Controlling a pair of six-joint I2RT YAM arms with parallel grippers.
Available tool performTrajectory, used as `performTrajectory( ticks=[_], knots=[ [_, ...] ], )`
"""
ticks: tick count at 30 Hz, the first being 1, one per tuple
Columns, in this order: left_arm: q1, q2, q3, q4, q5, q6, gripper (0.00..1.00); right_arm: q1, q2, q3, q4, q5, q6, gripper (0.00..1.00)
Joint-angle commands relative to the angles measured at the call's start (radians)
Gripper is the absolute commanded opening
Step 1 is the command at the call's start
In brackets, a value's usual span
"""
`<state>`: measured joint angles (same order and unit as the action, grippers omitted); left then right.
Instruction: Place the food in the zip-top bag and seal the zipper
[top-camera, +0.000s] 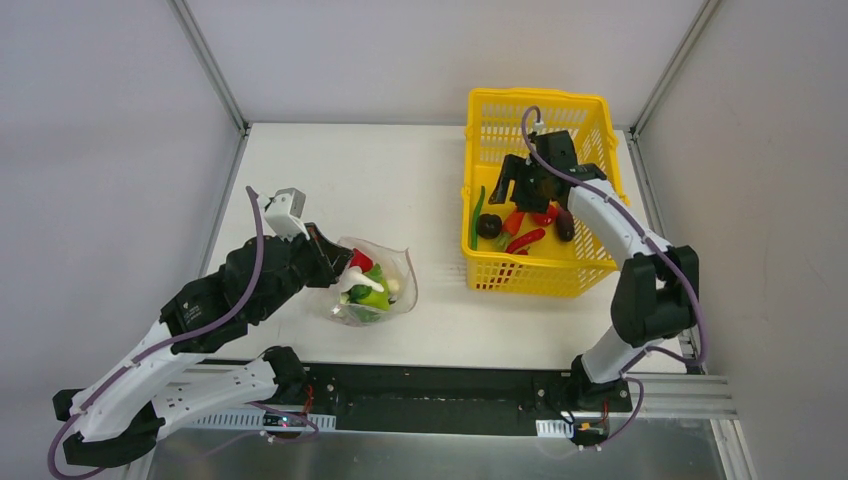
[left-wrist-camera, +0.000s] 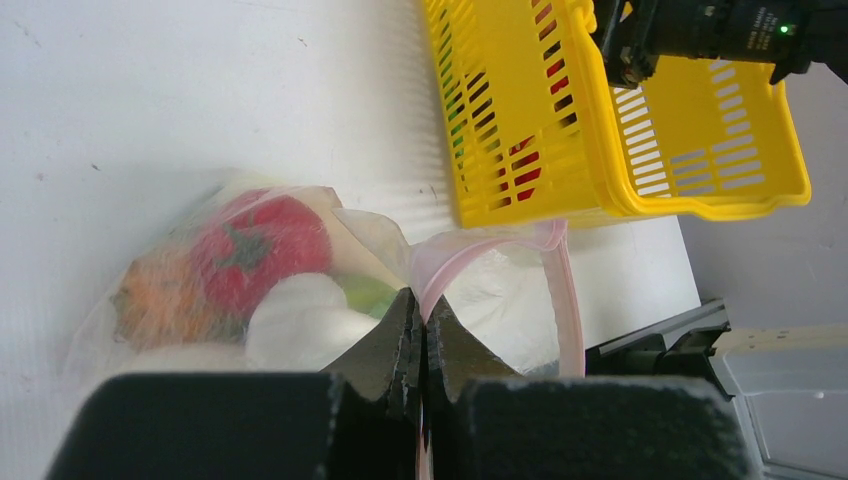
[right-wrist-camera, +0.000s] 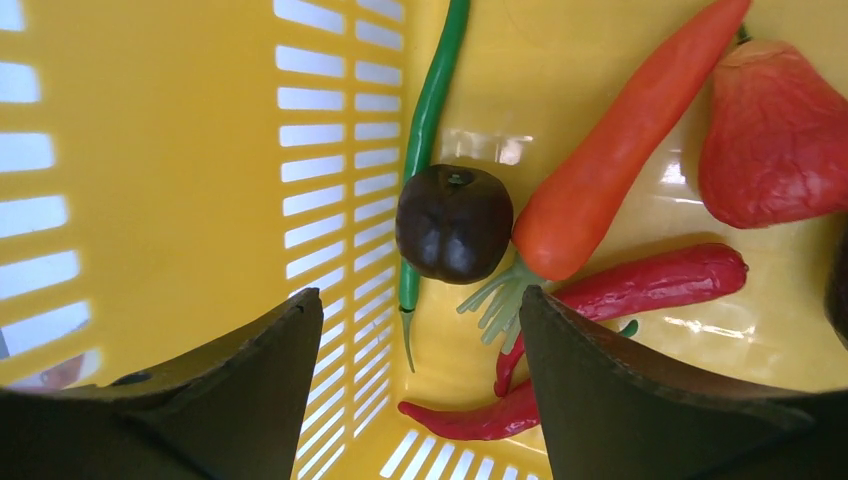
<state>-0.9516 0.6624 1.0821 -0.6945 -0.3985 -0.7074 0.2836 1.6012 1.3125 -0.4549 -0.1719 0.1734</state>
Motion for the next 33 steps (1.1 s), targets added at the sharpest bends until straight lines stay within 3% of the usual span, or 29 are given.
performTrajectory(
  ticks=[1,12,27,33],
  knots=[
    [0.002,-0.012,0.009,0.038,-0.005,-0.010,0.00,-0.006,0.092,0.109,-0.090,-0.088,-0.091,0.75],
    [0.002,-0.003,0.006,0.042,-0.002,-0.011,0.00,-0.006,0.248,0.187,-0.198,-0.128,-0.166,0.84],
    [0.002,0.008,0.007,0.044,-0.007,-0.011,0.00,-0.004,0.319,0.191,-0.179,-0.130,-0.195,0.76],
    [0.003,0.012,0.007,0.047,-0.001,-0.015,0.00,0.017,0.347,0.207,-0.198,-0.066,-0.201,0.71]
  ],
)
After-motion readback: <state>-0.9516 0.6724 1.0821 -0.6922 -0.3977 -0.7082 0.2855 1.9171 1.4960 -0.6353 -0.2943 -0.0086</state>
